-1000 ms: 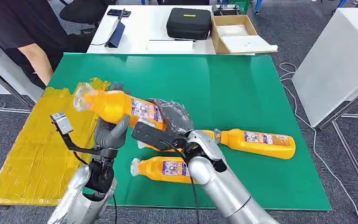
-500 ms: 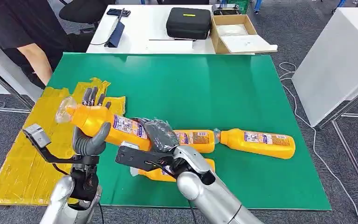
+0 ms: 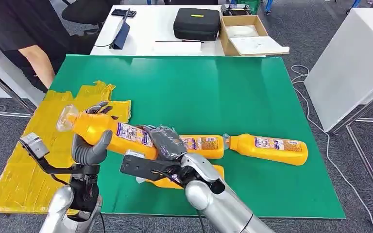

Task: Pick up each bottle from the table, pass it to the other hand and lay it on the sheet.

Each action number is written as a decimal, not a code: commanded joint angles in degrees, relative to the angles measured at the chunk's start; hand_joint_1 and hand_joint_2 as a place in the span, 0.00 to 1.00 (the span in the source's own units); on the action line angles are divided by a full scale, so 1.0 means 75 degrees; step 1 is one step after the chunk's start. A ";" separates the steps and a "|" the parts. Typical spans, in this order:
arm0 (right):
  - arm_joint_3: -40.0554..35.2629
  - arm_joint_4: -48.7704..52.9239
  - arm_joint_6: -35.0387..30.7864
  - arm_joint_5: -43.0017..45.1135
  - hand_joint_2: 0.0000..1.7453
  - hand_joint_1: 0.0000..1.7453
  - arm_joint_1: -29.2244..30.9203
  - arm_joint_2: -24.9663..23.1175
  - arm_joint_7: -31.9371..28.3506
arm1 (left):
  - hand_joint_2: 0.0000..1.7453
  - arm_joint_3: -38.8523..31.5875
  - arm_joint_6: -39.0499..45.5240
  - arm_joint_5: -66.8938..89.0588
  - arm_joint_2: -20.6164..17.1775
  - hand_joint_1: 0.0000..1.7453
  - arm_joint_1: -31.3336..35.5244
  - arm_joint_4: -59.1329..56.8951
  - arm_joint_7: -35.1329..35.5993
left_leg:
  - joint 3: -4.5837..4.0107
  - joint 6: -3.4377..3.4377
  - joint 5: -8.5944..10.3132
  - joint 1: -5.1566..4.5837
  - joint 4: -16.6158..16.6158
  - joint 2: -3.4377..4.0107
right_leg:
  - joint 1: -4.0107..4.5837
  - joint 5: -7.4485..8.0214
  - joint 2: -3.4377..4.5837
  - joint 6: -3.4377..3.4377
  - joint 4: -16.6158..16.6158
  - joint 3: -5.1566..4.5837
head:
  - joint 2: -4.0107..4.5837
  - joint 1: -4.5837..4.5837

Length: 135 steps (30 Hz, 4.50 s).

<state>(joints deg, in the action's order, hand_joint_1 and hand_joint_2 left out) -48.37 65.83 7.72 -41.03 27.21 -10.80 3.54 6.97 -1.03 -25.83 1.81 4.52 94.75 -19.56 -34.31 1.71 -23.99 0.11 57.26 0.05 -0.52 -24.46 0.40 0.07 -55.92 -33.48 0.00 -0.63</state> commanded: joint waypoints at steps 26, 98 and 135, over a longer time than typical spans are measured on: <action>-0.0049 0.0276 0.0265 -0.0469 1.00 0.85 0.0050 0.0267 -0.0128 | 1.00 0.0254 -0.2159 -0.3649 -0.0204 1.00 -0.0315 0.0070 0.2214 | 0.0031 -0.0019 -0.0013 0.0002 0.0001 0.0000 | 0.0002 -0.0010 -0.0005 0.0002 0.0003 0.0033 | 0.0000 0.0000; 0.3711 0.5767 -0.0491 0.0398 0.00 0.00 -0.2954 0.4353 -0.1487 | 1.00 -0.2575 -0.2376 -0.3348 -0.2180 1.00 0.1406 -0.2852 0.0857 | -0.0011 -0.0015 0.0003 0.0014 0.0013 -0.0050 | 0.0014 -0.0008 -0.0052 0.0004 0.0000 0.0003 | 0.0000 0.0003; 0.3422 0.5633 -0.0515 0.0845 0.00 0.00 -0.3410 0.4676 -0.1698 | 1.00 0.0763 0.4852 1.2491 -0.2466 1.00 0.1935 -0.2971 0.1261 | 0.0039 -0.0020 0.0004 -0.0011 -0.0020 -0.0016 | -0.0011 0.0000 -0.0015 0.0002 0.0020 0.0042 | 0.0000 0.0000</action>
<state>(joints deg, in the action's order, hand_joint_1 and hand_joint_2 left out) -20.96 109.48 3.50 -34.07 1.92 24.96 -9.14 3.39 33.42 56.60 -16.20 20.02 83.56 -14.90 -34.33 1.65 -23.95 0.08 57.27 -0.02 -0.54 -24.44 0.36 0.08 -55.90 -33.48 0.00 -0.63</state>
